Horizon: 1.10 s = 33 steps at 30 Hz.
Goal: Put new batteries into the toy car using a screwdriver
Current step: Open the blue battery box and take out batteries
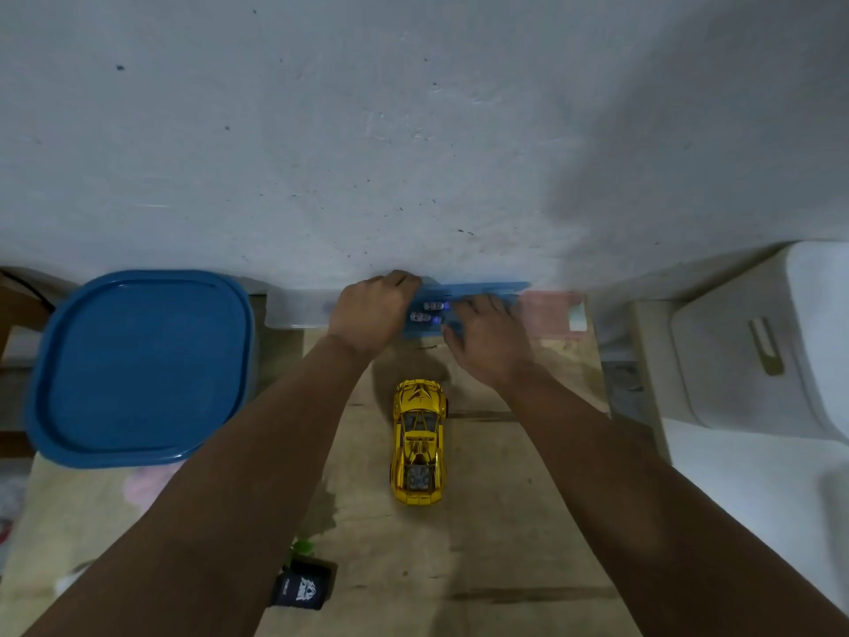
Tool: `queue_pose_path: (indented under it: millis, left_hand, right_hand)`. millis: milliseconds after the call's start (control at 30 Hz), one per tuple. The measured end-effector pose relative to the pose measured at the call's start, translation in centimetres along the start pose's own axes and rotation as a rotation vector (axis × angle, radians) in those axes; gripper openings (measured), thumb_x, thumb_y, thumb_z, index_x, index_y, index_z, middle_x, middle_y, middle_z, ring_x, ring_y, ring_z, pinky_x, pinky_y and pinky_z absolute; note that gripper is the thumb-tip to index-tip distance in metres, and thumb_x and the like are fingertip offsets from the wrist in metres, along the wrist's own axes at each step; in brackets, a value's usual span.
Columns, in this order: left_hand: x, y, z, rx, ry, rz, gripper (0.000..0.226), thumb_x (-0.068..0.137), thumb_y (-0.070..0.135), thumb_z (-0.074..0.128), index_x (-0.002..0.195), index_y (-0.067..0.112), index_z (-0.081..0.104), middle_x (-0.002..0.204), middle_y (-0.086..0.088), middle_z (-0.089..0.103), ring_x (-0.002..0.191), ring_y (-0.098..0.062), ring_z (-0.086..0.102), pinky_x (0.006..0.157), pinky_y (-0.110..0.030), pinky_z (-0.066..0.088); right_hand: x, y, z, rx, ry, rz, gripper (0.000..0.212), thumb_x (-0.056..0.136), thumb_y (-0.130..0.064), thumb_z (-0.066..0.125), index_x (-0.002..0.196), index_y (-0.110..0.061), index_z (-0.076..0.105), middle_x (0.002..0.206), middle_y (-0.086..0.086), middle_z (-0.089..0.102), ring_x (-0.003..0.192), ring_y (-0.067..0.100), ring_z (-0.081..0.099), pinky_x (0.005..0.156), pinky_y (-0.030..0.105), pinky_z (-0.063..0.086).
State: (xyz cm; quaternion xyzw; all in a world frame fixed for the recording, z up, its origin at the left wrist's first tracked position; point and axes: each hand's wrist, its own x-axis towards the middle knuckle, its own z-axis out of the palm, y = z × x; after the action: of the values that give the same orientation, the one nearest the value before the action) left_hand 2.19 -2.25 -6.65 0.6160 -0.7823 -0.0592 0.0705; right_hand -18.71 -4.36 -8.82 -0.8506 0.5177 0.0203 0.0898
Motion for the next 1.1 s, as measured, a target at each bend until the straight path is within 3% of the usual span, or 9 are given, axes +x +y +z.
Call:
queue_pose_path:
  millis: [133,233,367,533,667,833,967,1100]
  left_hand:
    - [-0.5,-0.1,0.9,-0.041,0.133,0.033,0.03,0.095,0.018,0.061,0.121,0.007,0.07,0.114,-0.012,0.074,0.083,-0.036,0.073,0.056,-0.042,0.06]
    - [-1.0,-0.5,1.4,-0.037,0.186,0.067,0.042,0.099,0.024,0.046,0.13,0.008,0.068,0.122,-0.01,0.072,0.09,-0.034,0.074,0.056,-0.04,0.059]
    - [-1.1,-1.0,1.9,-0.062,0.189,0.077,0.041,0.094,0.014,0.058,0.134,0.006,0.066,0.124,-0.012,0.072,0.091,-0.036,0.074,0.058,-0.041,0.059]
    - [-1.3,-1.1,1.8,-0.163,0.164,0.063,0.048,0.094,0.02,0.05,0.137,0.006,0.063,0.127,-0.015,0.07,0.098,-0.038,0.072,0.07,-0.046,0.063]
    - [-1.6,-1.7,1.9,-0.198,0.035,0.084,0.07,0.083,0.032,0.056,0.15,0.011,0.049,0.135,-0.016,0.062,0.116,-0.038,0.062,0.092,-0.052,0.055]
    - [-1.6,-2.1,2.3,-0.112,-0.037,0.142,0.093,0.077,0.042,0.076,0.157,0.017,0.035,0.138,-0.014,0.058,0.122,-0.036,0.055,0.097,-0.052,0.049]
    - [-1.5,-2.0,2.9,-0.043,0.005,0.133,0.088,0.079,0.028,0.079,0.156,0.016,0.036,0.136,-0.016,0.058,0.12,-0.038,0.056,0.094,-0.052,0.05]
    - [-1.6,-1.5,2.9,-0.009,0.037,0.127,0.069,0.088,0.028,0.063,0.152,0.013,0.044,0.134,-0.017,0.06,0.117,-0.04,0.056,0.092,-0.051,0.049]
  right_hand:
    - [0.1,-1.3,0.7,0.005,-0.02,0.002,0.051,0.099,-0.051,0.037,0.134,-0.019,0.054,0.126,0.009,0.06,0.117,0.031,0.054,0.093,0.048,0.045]
    - [0.0,-2.3,1.3,-0.021,-0.038,-0.039,0.052,0.099,-0.053,0.035,0.136,-0.02,0.052,0.127,0.009,0.057,0.117,0.031,0.053,0.092,0.048,0.044]
    - [0.2,-3.3,1.8,-0.047,-0.054,-0.04,0.053,0.098,-0.054,0.039,0.134,-0.018,0.052,0.129,0.011,0.051,0.117,0.031,0.047,0.091,0.048,0.042]
    - [1.2,-4.3,1.5,-0.03,-0.157,-0.018,0.053,0.096,-0.057,0.044,0.134,-0.02,0.047,0.133,0.01,0.045,0.122,0.031,0.044,0.095,0.053,0.043]
    - [1.5,-4.2,1.1,-0.005,-0.19,-0.03,0.051,0.098,-0.054,0.046,0.135,-0.018,0.043,0.136,0.011,0.042,0.125,0.03,0.043,0.098,0.054,0.042]
    - [1.6,-3.6,0.7,0.042,-0.219,-0.069,0.049,0.099,-0.053,0.042,0.133,-0.018,0.044,0.137,0.01,0.046,0.123,0.03,0.047,0.099,0.054,0.044]
    - [1.9,-3.2,0.3,0.126,-0.238,-0.085,0.038,0.102,-0.045,0.04,0.126,-0.017,0.049,0.131,0.01,0.053,0.116,0.031,0.053,0.097,0.055,0.046]
    - [2.4,-3.0,0.2,0.137,-0.246,-0.107,0.033,0.104,-0.04,0.039,0.119,-0.014,0.055,0.115,0.011,0.064,0.099,0.032,0.063,0.086,0.047,0.049]
